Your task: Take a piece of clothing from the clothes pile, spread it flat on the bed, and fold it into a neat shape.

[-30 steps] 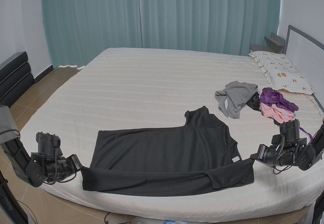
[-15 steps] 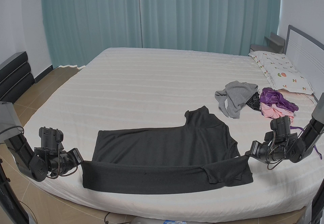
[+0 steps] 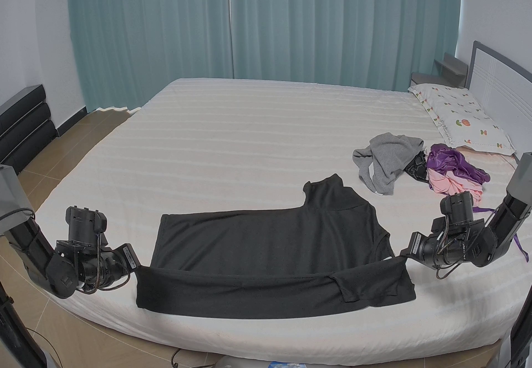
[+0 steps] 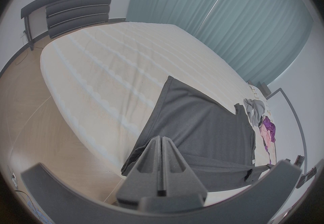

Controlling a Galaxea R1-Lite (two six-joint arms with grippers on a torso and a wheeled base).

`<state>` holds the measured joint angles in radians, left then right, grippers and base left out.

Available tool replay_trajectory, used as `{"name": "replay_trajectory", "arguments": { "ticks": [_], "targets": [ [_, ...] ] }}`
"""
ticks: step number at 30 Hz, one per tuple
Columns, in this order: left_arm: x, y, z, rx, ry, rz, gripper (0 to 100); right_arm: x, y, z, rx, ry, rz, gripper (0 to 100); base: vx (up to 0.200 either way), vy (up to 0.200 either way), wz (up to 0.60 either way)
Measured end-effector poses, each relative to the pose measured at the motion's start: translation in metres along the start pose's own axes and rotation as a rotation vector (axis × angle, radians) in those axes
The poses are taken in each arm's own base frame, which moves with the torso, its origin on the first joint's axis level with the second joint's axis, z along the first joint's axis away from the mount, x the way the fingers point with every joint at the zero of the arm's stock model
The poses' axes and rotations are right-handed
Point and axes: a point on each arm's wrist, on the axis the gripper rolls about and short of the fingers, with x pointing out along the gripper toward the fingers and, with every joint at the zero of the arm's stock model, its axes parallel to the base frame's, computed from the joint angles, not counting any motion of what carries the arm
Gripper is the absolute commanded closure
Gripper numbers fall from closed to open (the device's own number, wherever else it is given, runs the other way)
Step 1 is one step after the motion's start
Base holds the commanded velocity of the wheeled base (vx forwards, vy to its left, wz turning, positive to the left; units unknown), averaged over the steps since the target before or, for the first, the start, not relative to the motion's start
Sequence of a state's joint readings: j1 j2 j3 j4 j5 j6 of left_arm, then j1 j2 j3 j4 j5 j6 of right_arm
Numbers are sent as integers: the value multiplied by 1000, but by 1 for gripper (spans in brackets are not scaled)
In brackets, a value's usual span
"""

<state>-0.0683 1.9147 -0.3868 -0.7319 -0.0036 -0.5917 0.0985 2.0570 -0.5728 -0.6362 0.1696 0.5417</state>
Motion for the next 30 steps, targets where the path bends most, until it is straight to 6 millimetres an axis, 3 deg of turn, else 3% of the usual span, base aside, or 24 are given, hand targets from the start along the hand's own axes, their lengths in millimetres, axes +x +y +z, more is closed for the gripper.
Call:
{"name": "replay_trajectory", "arguments": {
  "ticks": [13,30],
  "targets": [
    [24,10,2,-27,27,47,100,10,3,7,-4,-12,9,100,0,0,0],
    [76,13,-1,-34,62,71,100,39,2,16,-4,-2,-5,100,0,0,0]
  ]
}}
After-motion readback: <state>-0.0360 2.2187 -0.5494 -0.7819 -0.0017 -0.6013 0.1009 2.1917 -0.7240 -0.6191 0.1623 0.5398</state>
